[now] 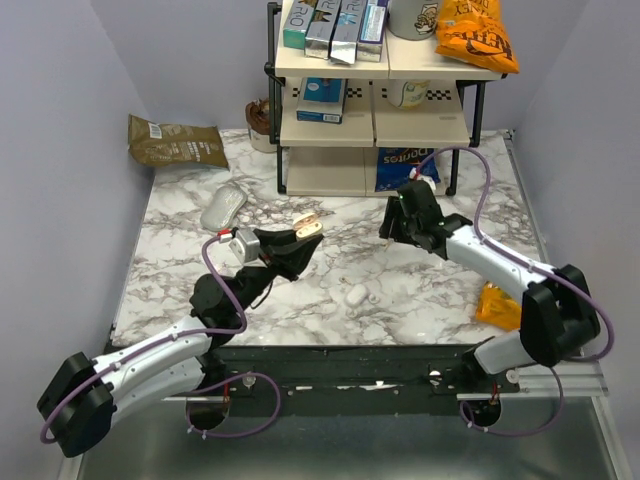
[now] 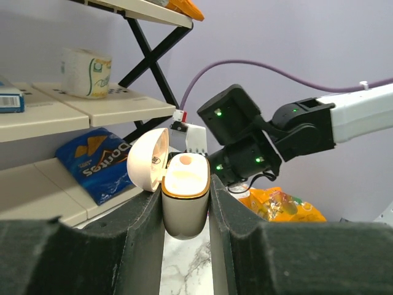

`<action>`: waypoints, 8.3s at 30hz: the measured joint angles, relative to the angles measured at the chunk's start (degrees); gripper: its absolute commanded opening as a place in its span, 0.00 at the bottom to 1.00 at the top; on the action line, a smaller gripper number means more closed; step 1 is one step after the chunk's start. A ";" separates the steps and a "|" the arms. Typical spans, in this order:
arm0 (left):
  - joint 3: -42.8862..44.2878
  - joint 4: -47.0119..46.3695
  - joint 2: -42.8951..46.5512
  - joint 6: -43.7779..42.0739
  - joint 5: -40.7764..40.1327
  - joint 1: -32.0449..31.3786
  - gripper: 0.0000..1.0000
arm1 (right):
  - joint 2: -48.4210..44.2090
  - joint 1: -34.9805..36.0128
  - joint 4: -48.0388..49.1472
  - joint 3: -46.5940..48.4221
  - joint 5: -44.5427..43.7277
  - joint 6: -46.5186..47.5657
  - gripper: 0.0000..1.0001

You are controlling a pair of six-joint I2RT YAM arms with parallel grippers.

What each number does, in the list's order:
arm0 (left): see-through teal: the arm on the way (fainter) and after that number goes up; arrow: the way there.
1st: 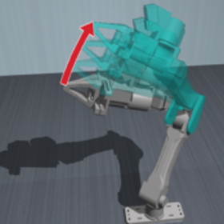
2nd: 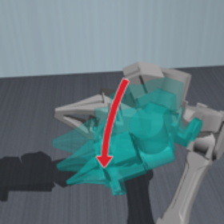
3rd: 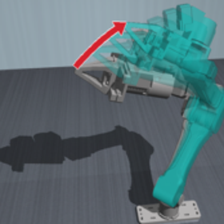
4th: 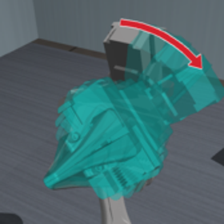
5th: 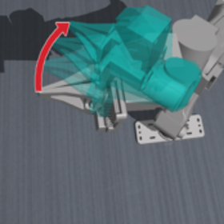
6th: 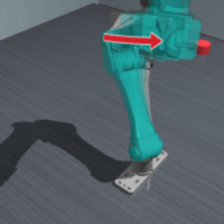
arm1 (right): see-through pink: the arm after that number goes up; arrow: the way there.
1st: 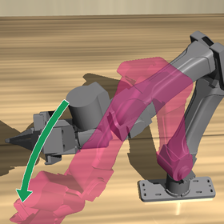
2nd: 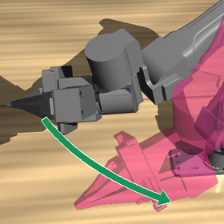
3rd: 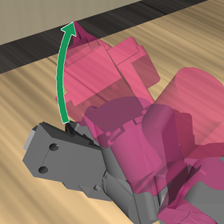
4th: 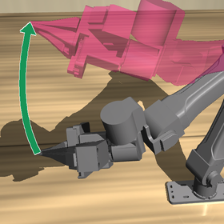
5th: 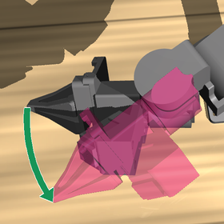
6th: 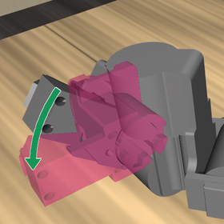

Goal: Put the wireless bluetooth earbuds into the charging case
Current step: Pick up the right earbud from the center of the board, then insert the right earbud into the right side groove of the charging case.

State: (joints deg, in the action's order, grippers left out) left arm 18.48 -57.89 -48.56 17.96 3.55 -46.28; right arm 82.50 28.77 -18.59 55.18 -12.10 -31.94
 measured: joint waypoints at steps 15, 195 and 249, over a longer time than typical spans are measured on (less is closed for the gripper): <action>-3.08 3.61 5.79 -0.07 -1.62 -0.35 0.00 | 18.05 -4.96 -0.61 6.64 4.22 -5.53 0.63; -3.37 8.74 8.63 2.23 -1.64 -3.48 0.00 | 18.14 8.63 -1.84 8.09 -5.05 18.05 0.01; 24.98 -9.49 -26.32 -2.40 15.19 -1.40 0.00 | -27.89 27.93 13.42 14.71 -6.01 35.08 0.01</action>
State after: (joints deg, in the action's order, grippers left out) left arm 43.46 -67.37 -74.87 15.55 18.74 -47.68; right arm 54.61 56.71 -5.17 69.89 -18.11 3.14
